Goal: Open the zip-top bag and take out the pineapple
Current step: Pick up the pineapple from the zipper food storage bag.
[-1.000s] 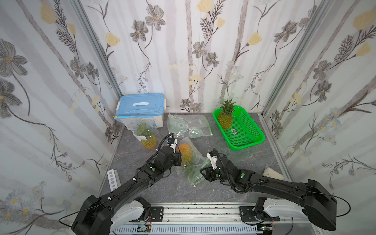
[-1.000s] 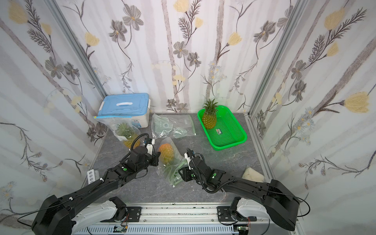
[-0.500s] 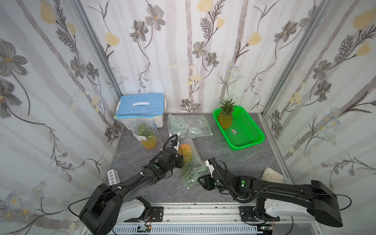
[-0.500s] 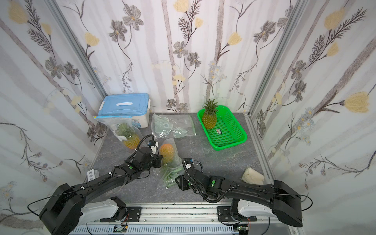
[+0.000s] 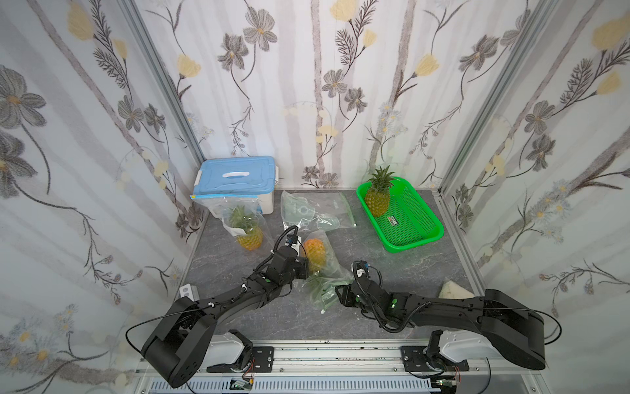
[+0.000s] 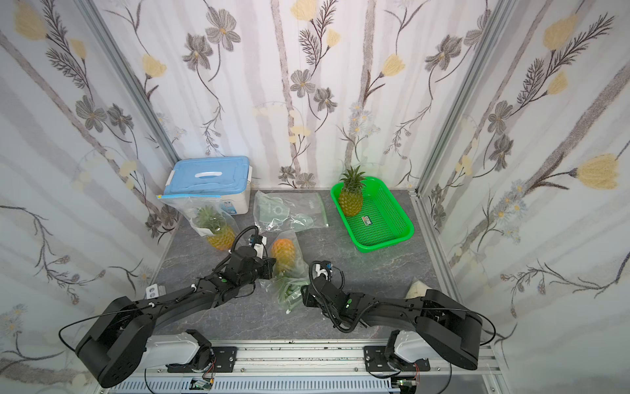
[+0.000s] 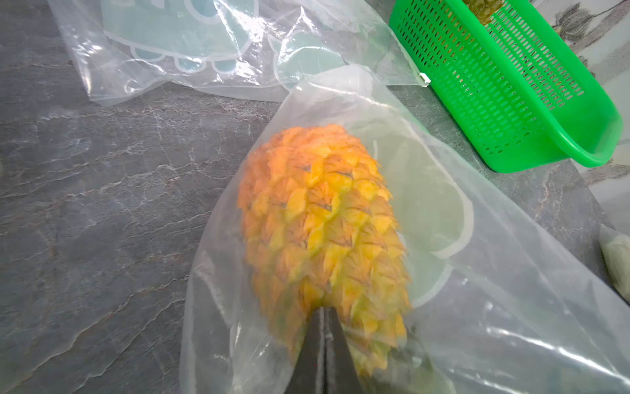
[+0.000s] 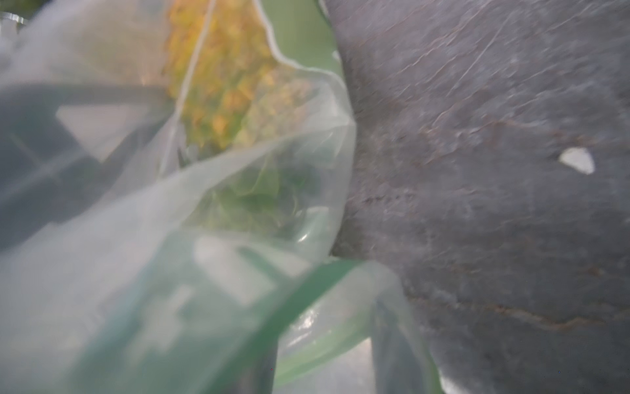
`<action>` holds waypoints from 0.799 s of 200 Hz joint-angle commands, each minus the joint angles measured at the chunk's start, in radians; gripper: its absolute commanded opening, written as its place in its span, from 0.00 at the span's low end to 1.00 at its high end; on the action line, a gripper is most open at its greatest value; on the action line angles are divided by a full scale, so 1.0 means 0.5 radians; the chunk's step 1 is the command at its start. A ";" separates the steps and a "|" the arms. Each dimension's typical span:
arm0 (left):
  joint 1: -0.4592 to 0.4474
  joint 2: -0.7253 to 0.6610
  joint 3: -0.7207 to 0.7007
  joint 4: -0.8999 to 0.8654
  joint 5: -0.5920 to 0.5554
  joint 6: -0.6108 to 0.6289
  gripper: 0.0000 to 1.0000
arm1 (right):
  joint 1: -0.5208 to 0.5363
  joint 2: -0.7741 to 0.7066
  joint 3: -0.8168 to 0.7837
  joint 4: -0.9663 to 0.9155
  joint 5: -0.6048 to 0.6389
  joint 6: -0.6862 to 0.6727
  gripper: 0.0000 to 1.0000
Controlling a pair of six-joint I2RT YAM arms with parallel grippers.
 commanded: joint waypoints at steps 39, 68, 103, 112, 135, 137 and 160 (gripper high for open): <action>-0.013 -0.034 -0.024 -0.001 0.036 -0.079 0.00 | -0.560 -0.038 0.128 0.316 -0.168 -0.349 0.46; -0.060 -0.053 -0.060 0.012 -0.024 -0.132 0.00 | -0.881 0.012 0.292 0.207 -0.385 -0.580 0.46; -0.163 -0.045 -0.008 0.008 -0.116 -0.143 0.00 | -0.828 -0.114 0.342 -0.239 -0.321 -0.652 0.48; -0.180 -0.012 0.011 0.006 -0.126 -0.141 0.00 | -0.764 -0.198 0.278 -0.299 -0.270 -0.634 0.49; -0.229 0.067 0.041 0.026 -0.118 -0.140 0.00 | -0.666 -0.398 0.162 -0.477 -0.193 -0.611 0.50; -0.231 0.071 0.045 0.026 -0.118 -0.137 0.00 | -0.661 -0.419 0.157 -0.500 -0.181 -0.609 0.50; -0.265 0.106 0.060 0.029 -0.142 -0.137 0.00 | -0.629 -0.660 0.069 -0.697 -0.115 -0.574 0.51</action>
